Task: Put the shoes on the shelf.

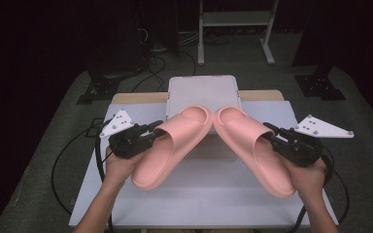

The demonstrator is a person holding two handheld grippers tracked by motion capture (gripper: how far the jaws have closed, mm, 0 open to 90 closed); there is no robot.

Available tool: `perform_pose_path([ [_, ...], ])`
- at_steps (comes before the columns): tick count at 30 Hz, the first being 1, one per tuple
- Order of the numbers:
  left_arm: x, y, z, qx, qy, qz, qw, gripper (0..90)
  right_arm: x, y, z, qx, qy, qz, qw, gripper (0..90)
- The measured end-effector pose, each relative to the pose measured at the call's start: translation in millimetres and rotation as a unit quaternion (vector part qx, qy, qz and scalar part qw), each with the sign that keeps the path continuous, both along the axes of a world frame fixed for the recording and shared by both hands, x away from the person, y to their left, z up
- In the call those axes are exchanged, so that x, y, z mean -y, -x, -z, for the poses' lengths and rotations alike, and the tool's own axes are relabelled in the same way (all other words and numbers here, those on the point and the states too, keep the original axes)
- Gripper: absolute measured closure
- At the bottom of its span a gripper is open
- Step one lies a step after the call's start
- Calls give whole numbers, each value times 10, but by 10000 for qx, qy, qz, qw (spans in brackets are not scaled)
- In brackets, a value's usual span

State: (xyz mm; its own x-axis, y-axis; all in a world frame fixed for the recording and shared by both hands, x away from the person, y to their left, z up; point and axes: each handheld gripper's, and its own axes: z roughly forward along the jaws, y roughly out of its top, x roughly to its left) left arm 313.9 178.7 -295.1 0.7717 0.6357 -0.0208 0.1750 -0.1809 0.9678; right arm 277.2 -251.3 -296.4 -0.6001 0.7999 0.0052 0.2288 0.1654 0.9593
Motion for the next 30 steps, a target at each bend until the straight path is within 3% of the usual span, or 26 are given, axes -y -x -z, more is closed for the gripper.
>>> perform_pose_path([
  [14, 23, -389, -88, -151, -104, -191, 9996, 735, -78, -421, -46, -182, -37, 184, 9997, 752],
  [30, 25, -649, -137, -265, -126, -385, 9988, 735, -142, -737, -117, -324, 41, 276, 9991, 752],
])
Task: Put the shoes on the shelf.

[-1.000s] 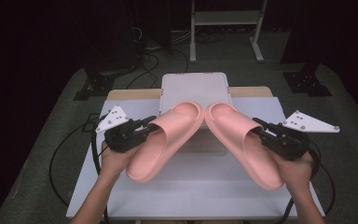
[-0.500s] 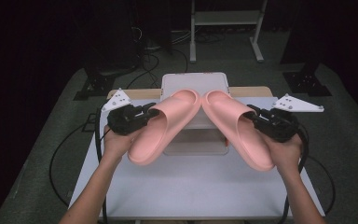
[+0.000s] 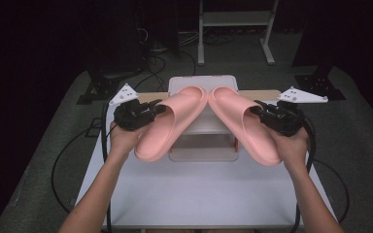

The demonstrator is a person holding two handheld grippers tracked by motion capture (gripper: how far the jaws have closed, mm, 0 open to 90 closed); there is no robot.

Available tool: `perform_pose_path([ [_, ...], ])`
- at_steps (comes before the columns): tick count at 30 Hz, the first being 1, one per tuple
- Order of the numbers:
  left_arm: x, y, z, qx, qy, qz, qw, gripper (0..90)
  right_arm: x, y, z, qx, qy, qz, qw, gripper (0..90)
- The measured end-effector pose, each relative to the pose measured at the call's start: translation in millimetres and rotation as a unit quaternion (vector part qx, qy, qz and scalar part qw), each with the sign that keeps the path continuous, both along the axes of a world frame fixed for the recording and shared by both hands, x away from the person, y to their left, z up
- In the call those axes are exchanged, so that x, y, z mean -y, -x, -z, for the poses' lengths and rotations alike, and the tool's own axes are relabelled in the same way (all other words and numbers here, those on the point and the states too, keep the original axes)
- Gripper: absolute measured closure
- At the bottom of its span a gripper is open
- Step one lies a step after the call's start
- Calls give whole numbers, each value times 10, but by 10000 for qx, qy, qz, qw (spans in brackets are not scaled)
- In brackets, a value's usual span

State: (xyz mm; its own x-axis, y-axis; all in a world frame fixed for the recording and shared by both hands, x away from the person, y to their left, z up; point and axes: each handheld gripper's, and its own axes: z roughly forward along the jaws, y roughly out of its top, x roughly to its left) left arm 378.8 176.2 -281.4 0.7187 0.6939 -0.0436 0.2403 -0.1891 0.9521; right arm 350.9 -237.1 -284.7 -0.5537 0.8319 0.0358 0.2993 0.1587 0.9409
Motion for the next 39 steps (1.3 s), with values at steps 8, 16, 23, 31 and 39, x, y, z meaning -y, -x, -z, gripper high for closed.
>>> perform_pose_path([
  [8, -14, -138, -6, -67, 6, -141, 9999, 735, -63, -163, -24, -22, 32, 75, 10000, 752],
  [16, 15, -252, -44, -127, -16, -273, 9995, 733, -107, -324, -48, -84, 24, 181, 9998, 751],
  [23, 58, -358, -63, -215, -46, -380, 9990, 732, -125, -413, -71, -143, 68, 272, 9995, 748],
  [31, 99, -443, -67, -305, -57, -511, 9982, 724, -173, -494, -83, -196, 113, 374, 9990, 735],
  [39, 150, -493, -81, -351, -58, -590, 9976, 713, -242, -547, -113, -221, 191, 388, 9988, 723],
])
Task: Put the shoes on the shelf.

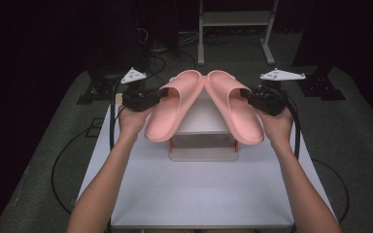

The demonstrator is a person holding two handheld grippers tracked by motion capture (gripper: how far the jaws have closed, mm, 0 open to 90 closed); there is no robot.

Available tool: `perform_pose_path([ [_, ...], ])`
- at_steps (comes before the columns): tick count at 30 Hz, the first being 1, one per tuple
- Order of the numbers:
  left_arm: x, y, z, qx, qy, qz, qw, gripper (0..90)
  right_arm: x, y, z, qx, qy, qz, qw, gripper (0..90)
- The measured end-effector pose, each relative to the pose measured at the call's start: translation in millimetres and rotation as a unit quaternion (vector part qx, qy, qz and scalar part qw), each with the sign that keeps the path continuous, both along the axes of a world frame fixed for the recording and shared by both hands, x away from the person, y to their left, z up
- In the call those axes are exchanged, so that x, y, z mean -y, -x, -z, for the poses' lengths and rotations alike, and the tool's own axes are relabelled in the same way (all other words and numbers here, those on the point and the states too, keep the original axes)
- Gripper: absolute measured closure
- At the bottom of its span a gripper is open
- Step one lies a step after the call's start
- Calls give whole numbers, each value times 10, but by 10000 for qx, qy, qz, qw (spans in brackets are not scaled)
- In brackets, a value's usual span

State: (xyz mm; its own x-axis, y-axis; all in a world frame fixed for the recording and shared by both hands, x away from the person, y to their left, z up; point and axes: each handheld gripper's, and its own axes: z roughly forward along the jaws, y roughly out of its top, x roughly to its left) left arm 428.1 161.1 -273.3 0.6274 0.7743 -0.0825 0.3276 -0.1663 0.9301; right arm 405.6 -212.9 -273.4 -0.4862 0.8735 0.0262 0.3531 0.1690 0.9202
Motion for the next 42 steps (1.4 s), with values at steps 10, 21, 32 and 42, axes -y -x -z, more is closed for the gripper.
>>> perform_pose_path([
  [10, 52, -37, -1, -36, -23, -66, 10000, 702, -70, -63, 0, -66, -31, 52, 10000, 712],
  [21, 97, -58, -28, -20, 15, -92, 10000, 692, -88, -91, -24, -44, -98, 135, 9999, 705],
  [32, 143, -109, -8, -64, 116, -230, 9996, 682, -130, -155, -2, -112, -210, 208, 9995, 692],
  [42, 202, -175, 28, -148, 129, -282, 9994, 668, -175, -241, 22, -198, -306, 285, 9989, 678],
])
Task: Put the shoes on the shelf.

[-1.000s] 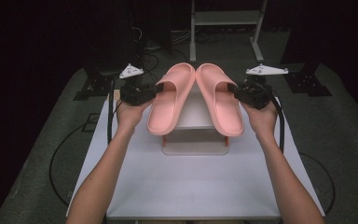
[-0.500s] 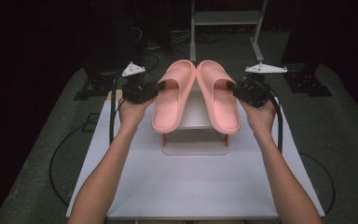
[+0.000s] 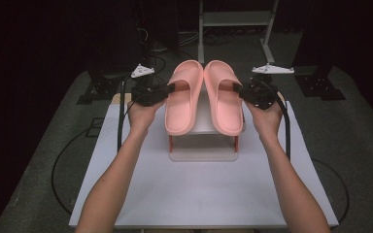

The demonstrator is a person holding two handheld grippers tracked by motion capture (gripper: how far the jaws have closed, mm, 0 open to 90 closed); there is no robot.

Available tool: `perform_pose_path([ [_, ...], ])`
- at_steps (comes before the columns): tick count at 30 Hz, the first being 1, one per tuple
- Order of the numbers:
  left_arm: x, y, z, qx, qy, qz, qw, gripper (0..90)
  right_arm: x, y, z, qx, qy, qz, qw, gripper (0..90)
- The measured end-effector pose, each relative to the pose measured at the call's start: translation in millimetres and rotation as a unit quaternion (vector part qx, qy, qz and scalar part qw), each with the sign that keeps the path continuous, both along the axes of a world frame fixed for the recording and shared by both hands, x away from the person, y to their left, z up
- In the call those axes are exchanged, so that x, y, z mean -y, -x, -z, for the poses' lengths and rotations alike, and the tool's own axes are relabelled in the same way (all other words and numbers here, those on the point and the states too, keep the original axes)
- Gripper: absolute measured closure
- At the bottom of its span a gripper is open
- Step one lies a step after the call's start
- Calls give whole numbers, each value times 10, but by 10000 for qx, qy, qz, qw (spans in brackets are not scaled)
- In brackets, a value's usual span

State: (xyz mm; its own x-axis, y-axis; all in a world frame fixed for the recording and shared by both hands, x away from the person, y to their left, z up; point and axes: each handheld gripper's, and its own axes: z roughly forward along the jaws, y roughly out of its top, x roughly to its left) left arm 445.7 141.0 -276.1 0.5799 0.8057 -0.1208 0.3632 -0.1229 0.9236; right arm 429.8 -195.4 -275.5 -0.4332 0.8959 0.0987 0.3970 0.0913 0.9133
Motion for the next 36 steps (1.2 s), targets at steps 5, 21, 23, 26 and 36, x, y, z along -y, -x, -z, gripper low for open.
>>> perform_pose_path([
  [5, 12, -27, 16, -39, 27, -58, 10000, 659, -27, -45, 26, -42, -26, 38, 10000, 674],
  [21, 76, -104, 66, -173, 147, -67, 9997, 635, -62, -142, 63, -170, -73, 130, 9997, 653],
  [23, 79, -107, 70, -182, 149, -64, 9997, 635, -62, -151, 69, -176, -67, 135, 9997, 652],
  [26, 84, -113, 75, -202, 161, -60, 9996, 632, -68, -154, 73, -198, -73, 147, 9997, 649],
  [36, 136, -138, 98, -248, 190, -26, 9995, 613, -105, -182, 95, -228, -8, 163, 9996, 633],
])
